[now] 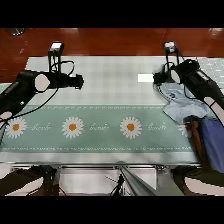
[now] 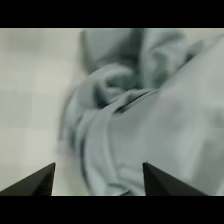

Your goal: Fold the shirts.

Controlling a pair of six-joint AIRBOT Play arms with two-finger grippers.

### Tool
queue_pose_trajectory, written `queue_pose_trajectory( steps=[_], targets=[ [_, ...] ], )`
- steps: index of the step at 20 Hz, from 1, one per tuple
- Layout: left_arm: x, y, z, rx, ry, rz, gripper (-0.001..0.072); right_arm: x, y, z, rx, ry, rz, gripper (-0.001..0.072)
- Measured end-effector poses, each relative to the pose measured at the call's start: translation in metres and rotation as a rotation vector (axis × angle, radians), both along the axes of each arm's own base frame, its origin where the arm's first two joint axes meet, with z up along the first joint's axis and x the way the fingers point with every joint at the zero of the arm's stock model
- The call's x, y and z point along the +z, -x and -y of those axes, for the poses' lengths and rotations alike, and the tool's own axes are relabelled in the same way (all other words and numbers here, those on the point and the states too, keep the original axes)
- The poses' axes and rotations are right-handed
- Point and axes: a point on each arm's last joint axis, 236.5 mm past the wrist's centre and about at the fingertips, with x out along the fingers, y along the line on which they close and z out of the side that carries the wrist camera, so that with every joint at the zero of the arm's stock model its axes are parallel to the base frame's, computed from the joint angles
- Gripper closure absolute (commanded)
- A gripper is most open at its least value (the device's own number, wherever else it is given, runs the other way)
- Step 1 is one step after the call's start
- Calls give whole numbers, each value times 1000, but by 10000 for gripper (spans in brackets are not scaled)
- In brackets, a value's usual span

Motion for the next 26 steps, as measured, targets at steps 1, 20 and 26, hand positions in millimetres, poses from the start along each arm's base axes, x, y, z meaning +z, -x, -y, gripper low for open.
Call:
queue_pose_trajectory(
  steps=[1,20,26],
  targets=[
    [2,-4,-5,6,-10,19,2,7,-9,21,-46,15,45,87],
    [-27,-1,-53,85,-82,-109,4,-100,1,147,-398,-408,-160,688],
    [-1,40,-88,37,-177,-261,4,84,-43,114,-200,-447,142,689]
  ],
)
